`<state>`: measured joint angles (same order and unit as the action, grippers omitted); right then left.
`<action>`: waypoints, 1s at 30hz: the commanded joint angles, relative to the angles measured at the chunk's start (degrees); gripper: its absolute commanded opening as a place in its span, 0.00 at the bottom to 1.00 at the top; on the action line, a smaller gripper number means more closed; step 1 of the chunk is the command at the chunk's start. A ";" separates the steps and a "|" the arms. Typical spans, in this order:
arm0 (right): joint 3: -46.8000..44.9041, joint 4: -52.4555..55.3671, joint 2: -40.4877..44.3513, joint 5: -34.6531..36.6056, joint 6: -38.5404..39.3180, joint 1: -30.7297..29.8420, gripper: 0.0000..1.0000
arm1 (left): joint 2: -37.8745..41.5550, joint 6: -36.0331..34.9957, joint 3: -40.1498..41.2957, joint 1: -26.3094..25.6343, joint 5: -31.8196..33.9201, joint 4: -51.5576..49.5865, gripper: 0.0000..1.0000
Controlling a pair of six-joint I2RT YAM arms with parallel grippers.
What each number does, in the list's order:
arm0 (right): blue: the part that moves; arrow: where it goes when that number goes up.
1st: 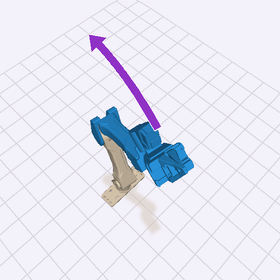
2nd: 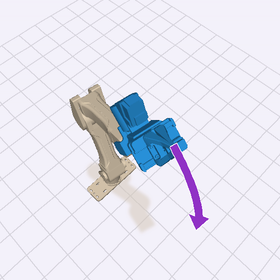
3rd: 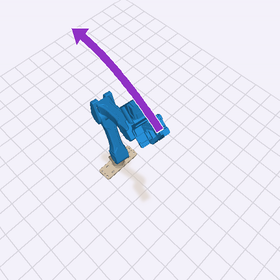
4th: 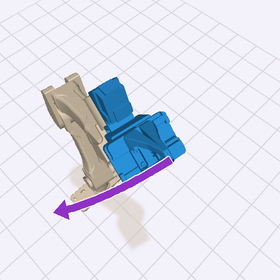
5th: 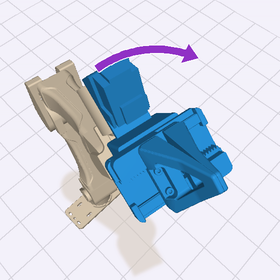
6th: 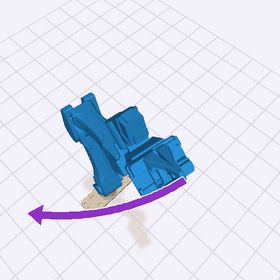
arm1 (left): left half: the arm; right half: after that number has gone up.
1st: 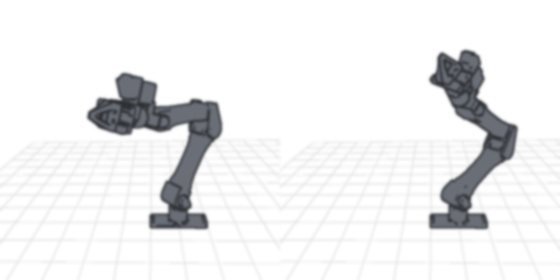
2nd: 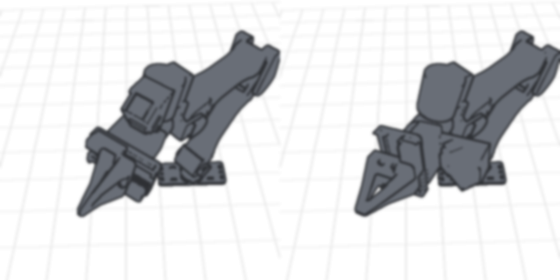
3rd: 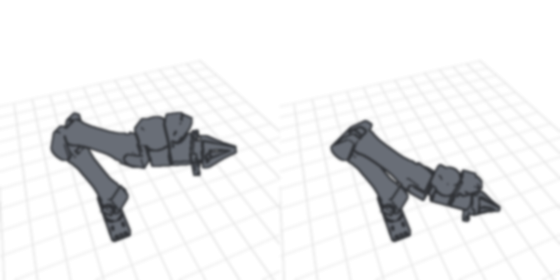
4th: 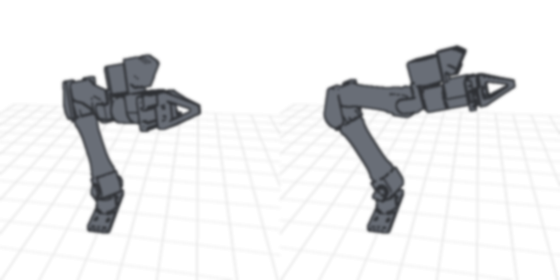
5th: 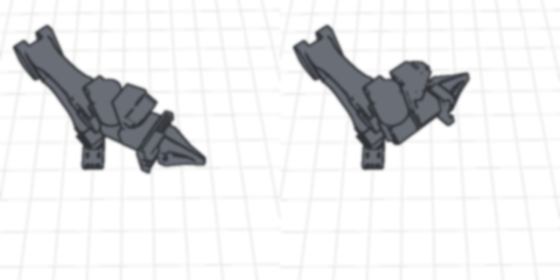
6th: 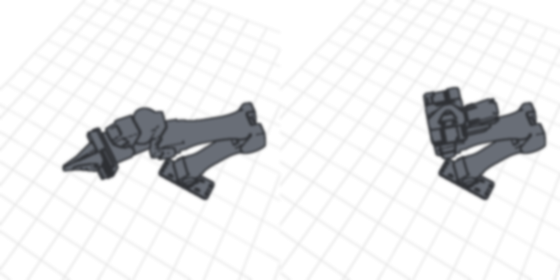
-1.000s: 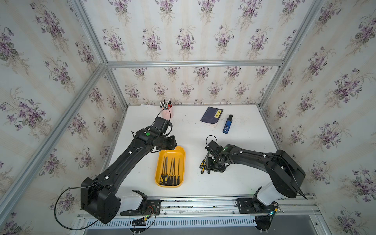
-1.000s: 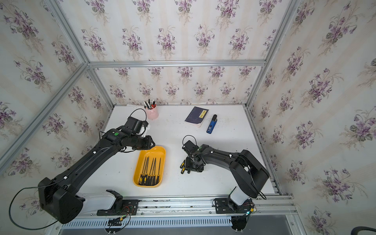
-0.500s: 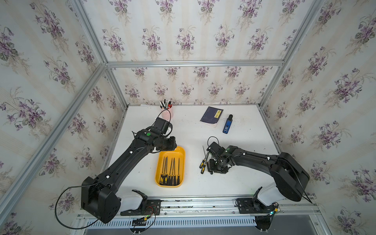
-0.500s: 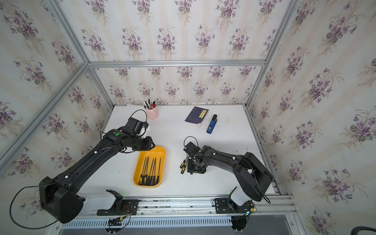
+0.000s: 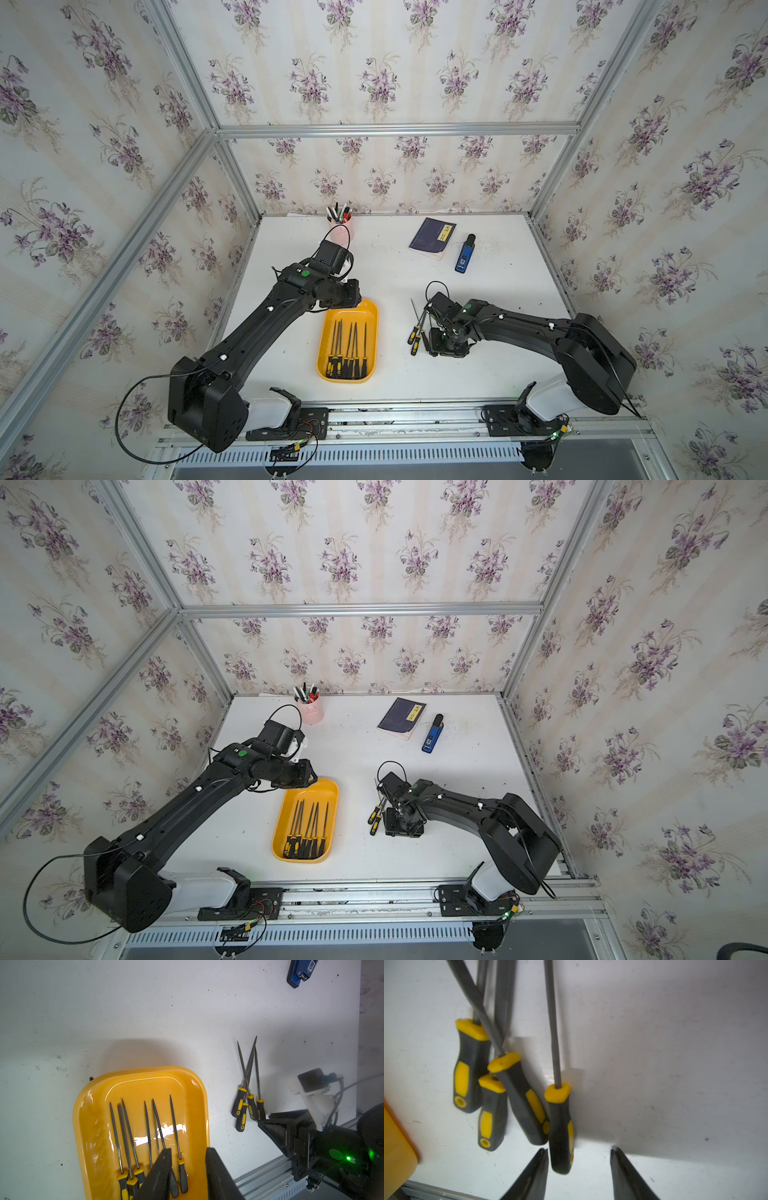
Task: Put the file tool into the storage box
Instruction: Pick up the file tool from the center of the board.
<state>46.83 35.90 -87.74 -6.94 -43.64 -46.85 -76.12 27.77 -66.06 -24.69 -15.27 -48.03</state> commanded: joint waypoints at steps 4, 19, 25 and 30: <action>2.26 1.01 -3.80 2.21 2.93 0.00 0.39 | -0.11 0.27 0.73 0.04 -0.44 0.38 0.34; 3.24 1.01 -6.51 3.65 5.61 0.27 0.04 | -0.07 -0.35 1.55 0.03 -0.47 0.09 0.34; 2.48 1.33 -3.12 3.17 6.46 0.26 0.00 | -0.78 -0.70 0.78 0.04 -1.16 0.04 0.34; 2.13 1.41 2.11 1.46 6.96 0.21 0.00 | -1.29 -0.61 -0.47 0.01 -2.62 0.39 0.33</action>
<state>49.10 38.15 -87.77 -4.82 -37.47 -46.54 -77.25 27.59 -65.71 -24.69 -16.38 -48.05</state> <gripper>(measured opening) 0.168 0.335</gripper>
